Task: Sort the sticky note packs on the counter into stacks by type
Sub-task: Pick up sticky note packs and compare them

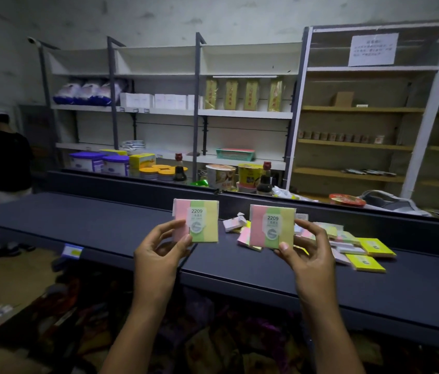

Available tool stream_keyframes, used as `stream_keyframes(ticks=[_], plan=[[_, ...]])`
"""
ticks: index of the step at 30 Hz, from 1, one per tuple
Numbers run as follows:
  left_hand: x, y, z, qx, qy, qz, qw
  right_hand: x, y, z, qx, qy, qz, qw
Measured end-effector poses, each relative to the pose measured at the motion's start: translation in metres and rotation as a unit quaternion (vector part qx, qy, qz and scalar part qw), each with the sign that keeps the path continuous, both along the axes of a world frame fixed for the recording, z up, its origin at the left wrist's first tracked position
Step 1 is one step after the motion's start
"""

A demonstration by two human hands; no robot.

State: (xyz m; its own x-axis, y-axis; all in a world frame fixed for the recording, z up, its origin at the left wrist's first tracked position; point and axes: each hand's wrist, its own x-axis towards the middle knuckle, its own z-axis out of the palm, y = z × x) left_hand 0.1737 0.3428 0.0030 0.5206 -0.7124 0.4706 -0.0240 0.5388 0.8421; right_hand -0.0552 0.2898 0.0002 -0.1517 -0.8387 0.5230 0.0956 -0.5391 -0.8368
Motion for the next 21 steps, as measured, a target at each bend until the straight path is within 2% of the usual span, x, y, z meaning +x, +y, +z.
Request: stream_keyframes(ticks=[10,21], plan=[[0.148,0.008,0.002,0.0,-0.052,0.007,0.999,0.144,0.009,0.001,-0.003,-0.022,0.009,1.0],[0.263,-0.02,-0.004,0.005,-0.035,0.051,0.998,0.261,-0.039,0.006,-0.012,0.01,0.06,0.998]])
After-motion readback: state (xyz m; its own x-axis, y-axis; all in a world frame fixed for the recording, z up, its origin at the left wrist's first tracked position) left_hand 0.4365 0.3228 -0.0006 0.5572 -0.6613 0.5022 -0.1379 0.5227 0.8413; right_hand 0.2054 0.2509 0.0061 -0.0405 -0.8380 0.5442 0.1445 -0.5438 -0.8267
